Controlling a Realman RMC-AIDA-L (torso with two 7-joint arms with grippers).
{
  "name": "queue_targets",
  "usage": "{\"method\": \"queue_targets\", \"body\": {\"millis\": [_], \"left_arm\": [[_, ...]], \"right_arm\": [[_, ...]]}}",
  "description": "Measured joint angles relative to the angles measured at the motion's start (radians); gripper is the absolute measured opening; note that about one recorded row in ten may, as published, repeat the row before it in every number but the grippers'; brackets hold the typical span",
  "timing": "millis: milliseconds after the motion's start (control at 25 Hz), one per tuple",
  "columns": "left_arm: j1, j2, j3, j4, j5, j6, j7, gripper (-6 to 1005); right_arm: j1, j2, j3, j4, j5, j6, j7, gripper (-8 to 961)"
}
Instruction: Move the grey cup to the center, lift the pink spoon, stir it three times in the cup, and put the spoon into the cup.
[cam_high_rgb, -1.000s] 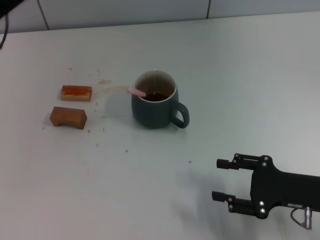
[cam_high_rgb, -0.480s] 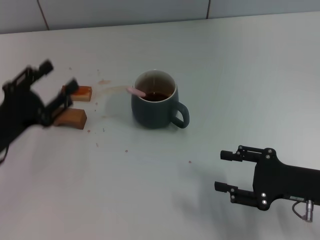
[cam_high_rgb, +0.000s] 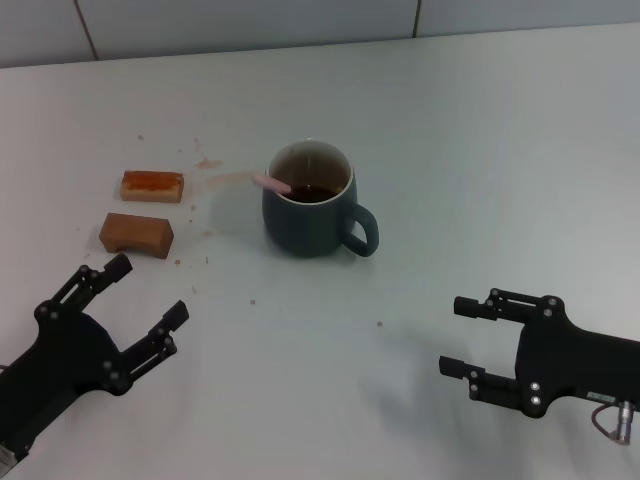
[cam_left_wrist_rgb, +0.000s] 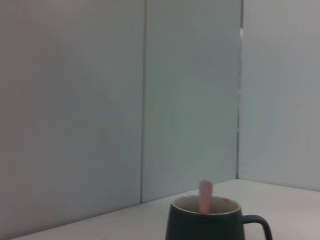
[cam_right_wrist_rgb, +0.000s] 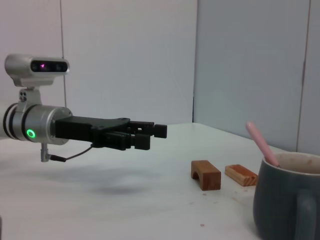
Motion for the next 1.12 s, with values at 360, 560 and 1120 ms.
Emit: {"method": "queue_targets", "body": {"millis": [360,560,1120], "left_arm": [[0.026,-0.001,0.046,-0.023,0.006,0.011,0.03,835],[0.023,-0.003,0.048,-0.028,0.006,0.01,0.036,835],[0.016,-0.007,0.061,-0.038,0.006,0.003,0.043,835]], "right_arm": [[-0.018,0.001,0.004,0.02,0.009,0.024,-0.034,649],[-0.021,0.001,0.011,0.02,0.009,0.027,-0.034,649],[-0.022,0.001,0.011,0.026,0.009,0.029,-0.035,649]]}}
